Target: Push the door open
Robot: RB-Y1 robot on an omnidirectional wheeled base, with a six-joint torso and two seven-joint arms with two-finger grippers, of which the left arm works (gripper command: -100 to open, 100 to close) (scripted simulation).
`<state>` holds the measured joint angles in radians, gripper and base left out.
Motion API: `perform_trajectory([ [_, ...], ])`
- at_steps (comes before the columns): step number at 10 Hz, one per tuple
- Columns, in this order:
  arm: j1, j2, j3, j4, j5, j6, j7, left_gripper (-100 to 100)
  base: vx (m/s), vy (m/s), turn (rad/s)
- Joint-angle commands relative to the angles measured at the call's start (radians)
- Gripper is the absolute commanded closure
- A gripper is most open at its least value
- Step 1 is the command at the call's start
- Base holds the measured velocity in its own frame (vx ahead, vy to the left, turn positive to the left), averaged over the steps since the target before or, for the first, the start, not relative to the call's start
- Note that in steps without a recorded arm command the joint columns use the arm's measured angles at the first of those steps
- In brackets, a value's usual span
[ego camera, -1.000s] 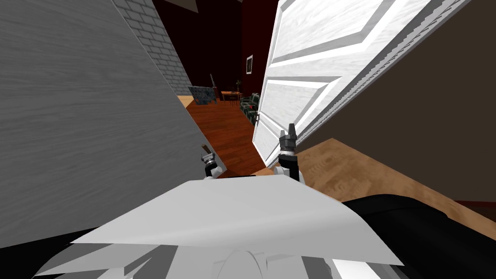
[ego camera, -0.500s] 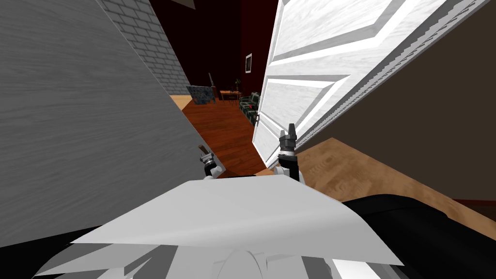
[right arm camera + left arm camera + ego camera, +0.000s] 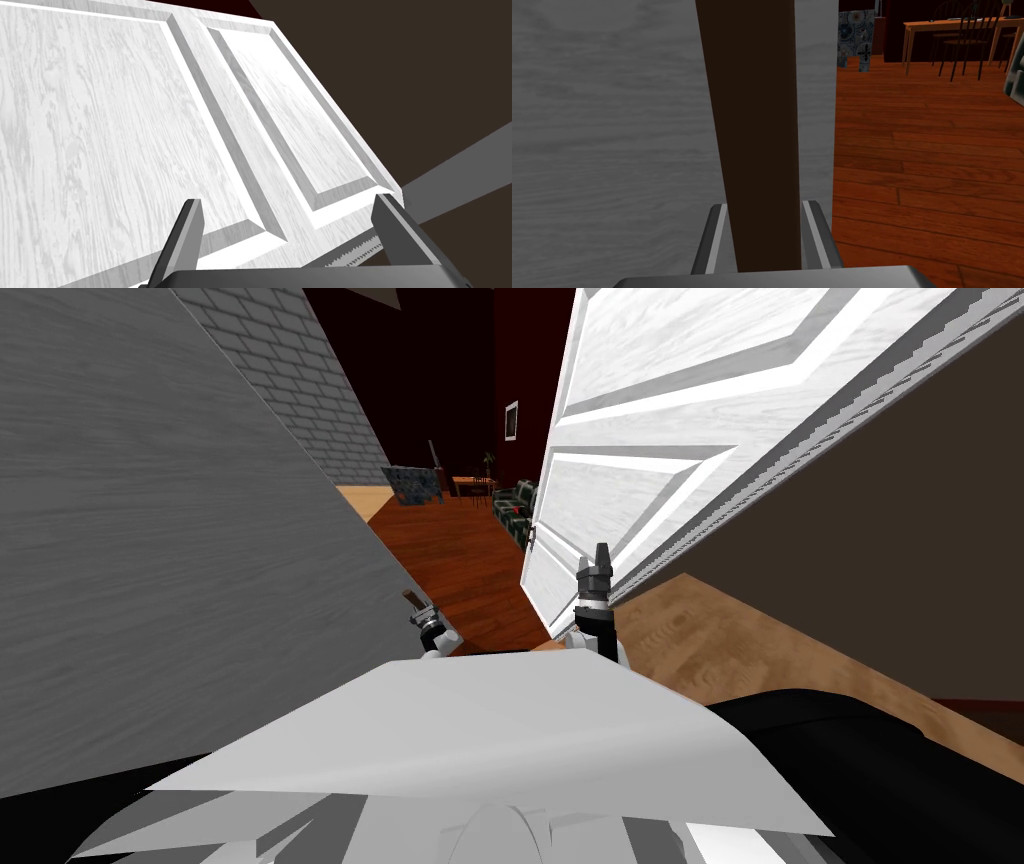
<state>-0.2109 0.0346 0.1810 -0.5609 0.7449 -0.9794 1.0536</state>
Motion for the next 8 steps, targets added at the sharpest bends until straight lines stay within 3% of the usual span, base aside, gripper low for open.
perform_trajectory([
  [1,0.005,0.011,0.028,-0.008,0.008,-0.013,-0.003,100,0.095,0.010,-0.016],
  [5,-0.006,-0.011,0.091,0.007,0.023,-0.026,-0.013,100,0.115,0.023,-0.024],
  [6,-0.006,-0.011,0.091,0.007,0.023,-0.026,-0.013,100,0.084,0.025,0.002],
  [7,-0.010,-0.022,0.114,0.012,0.028,-0.031,-0.017,100,0.103,0.011,-0.026],
  [8,-0.001,-0.023,0.101,-0.003,0.026,-0.018,-0.019,100,0.053,0.005,0.002],
])
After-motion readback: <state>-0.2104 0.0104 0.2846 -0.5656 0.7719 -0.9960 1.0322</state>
